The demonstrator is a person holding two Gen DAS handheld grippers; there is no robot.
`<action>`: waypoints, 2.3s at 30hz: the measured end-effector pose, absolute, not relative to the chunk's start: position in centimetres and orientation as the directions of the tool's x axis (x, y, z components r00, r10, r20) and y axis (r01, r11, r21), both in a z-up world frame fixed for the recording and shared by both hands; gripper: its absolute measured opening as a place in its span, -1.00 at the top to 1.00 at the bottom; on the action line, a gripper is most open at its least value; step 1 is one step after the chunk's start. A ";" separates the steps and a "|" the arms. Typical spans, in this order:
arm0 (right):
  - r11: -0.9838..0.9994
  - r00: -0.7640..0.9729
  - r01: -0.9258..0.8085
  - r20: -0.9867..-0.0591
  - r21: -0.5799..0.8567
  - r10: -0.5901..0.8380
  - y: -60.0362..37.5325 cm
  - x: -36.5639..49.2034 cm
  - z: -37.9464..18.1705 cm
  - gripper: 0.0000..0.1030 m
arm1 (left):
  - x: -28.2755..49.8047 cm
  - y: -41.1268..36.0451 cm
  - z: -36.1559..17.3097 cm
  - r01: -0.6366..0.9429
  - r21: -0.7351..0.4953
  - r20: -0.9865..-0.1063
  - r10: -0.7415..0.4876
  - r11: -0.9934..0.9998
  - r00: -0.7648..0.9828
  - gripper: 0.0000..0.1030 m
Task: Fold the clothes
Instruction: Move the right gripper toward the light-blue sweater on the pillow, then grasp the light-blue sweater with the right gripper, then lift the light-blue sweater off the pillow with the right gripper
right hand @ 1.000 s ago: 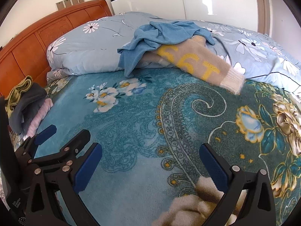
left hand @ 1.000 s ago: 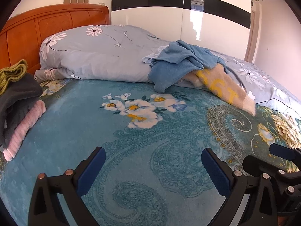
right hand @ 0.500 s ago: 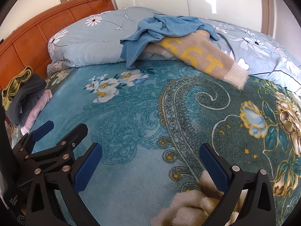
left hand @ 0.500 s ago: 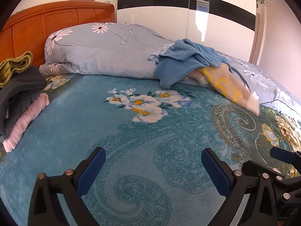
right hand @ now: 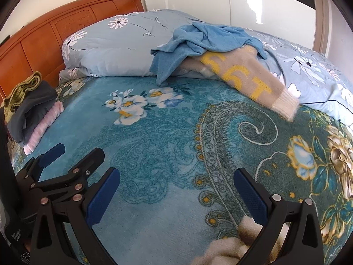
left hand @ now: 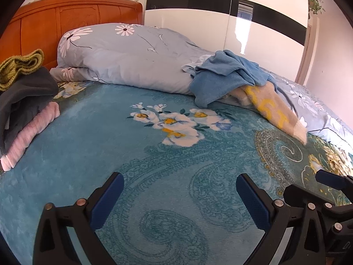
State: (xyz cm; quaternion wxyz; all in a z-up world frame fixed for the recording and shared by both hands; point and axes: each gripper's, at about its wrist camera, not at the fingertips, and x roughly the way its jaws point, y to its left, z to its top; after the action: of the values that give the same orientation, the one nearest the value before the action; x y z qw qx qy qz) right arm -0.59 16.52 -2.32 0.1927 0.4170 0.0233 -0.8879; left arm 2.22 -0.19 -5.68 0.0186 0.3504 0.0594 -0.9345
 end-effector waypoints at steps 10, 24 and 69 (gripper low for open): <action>-0.917 -0.576 0.378 -0.743 0.128 -0.341 16.6 -1.3 -2.5 -1.00 | 1.9 -0.6 -5.9 0.073 -0.110 -0.659 0.018 -0.991 -0.752 -1.00; -0.917 -0.725 0.399 -0.612 0.000 -0.316 14.9 -12.3 2.1 -1.00 | 2.1 -6.2 -6.0 0.150 -0.110 -0.661 -0.040 -0.982 -0.749 -1.00; -0.739 -0.716 0.673 -0.265 -0.015 -0.646 13.1 1.9 25.4 0.84 | 13.0 -14.2 0.5 0.247 -0.242 -0.593 -0.058 -0.938 -0.803 -1.00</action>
State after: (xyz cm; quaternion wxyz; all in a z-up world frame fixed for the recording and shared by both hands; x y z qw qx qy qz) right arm 1.91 13.08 25.42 0.3567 0.1220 0.0551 -0.9246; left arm 12.99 -14.17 0.53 0.0814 0.3030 0.1557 -0.9366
